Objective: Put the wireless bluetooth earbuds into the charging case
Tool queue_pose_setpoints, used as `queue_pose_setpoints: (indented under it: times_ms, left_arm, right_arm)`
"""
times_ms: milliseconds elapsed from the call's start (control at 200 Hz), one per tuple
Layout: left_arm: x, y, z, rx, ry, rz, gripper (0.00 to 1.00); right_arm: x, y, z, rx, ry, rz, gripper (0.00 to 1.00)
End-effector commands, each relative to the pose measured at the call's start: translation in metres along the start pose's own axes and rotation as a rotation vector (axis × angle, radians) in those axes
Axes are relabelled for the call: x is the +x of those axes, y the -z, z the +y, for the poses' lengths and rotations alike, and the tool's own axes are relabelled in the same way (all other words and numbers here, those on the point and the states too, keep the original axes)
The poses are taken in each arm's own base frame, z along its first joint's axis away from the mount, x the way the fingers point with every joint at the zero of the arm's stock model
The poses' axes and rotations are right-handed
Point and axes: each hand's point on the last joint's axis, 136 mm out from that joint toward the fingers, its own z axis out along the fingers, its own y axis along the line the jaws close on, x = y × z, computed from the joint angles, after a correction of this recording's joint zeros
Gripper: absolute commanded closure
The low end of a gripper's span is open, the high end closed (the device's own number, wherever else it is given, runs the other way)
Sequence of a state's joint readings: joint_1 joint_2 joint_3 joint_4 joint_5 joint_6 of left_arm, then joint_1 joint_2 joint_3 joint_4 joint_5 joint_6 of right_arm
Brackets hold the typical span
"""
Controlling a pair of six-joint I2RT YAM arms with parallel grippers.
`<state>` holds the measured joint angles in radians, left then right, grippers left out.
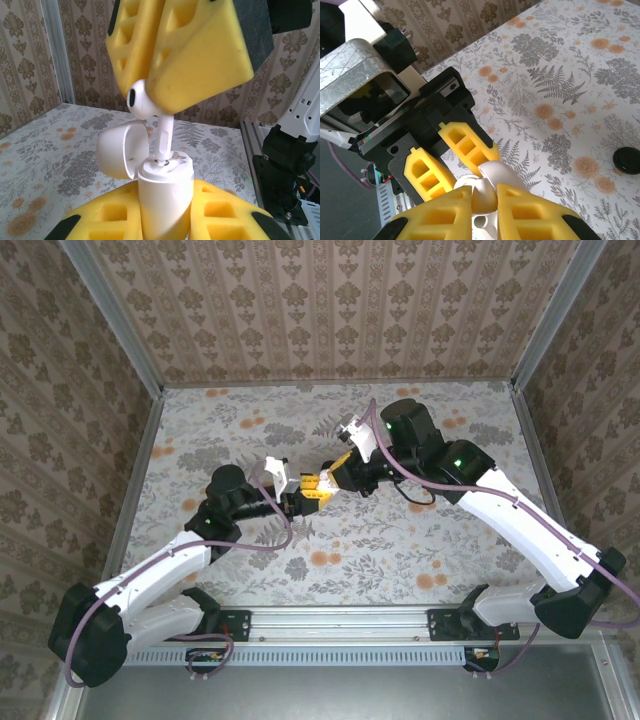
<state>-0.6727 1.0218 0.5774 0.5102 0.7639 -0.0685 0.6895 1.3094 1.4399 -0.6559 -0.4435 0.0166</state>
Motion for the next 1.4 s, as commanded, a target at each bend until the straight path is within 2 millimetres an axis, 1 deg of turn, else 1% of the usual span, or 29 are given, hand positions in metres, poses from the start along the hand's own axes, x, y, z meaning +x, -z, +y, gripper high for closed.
queue_pose_setpoints:
  times_ms: [0,165,300,540,780,970,1160,1235,1245,1260,1400]
  left_arm:
    - [-0.026,0.001,-0.004,0.023,-0.036,-0.061,1.00]
    - [-0.028,0.001,-0.005,0.026,-0.037,-0.066,1.00]
    - [-0.030,0.001,-0.005,0.031,-0.035,-0.067,1.00]
    - [-0.034,0.001,-0.007,0.042,-0.036,-0.074,1.00]
    - [-0.035,0.001,-0.011,0.060,-0.029,-0.075,1.00]
    - [-0.034,0.001,-0.013,0.069,-0.022,-0.072,1.00]
    - [-0.032,-0.002,-0.013,0.082,-0.015,-0.063,1.00]
    - [-0.031,-0.004,-0.014,0.090,-0.012,-0.058,1.00]
    - [-0.032,-0.004,-0.014,0.091,-0.012,-0.058,1.00]
    - [-0.032,-0.004,-0.014,0.092,-0.013,-0.058,1.00]
    - [-0.031,-0.005,-0.015,0.097,-0.014,-0.051,1.00]
  right_arm:
    - [0.005,-0.002,0.004,-0.042,0.008,0.018,0.84]
    - [0.011,-0.002,0.008,-0.061,0.005,0.029,0.84]
    - [0.017,-0.002,0.007,-0.063,0.005,0.053,0.84]
    - [0.022,-0.003,0.006,-0.074,0.007,0.079,0.85]
    - [0.020,0.000,0.009,-0.111,0.004,0.104,0.85]
    - [0.023,-0.001,0.011,-0.131,0.000,0.133,0.85]
    - [0.018,-0.002,0.015,-0.155,0.003,0.130,0.85]
    - [0.015,0.001,0.019,-0.164,0.014,0.126,0.85]
    - [0.019,-0.005,0.016,-0.165,0.004,0.146,0.85]
    - [0.019,-0.008,0.015,-0.167,0.004,0.154,0.85]
    - [0.022,-0.011,0.017,-0.175,0.015,0.181,0.85]
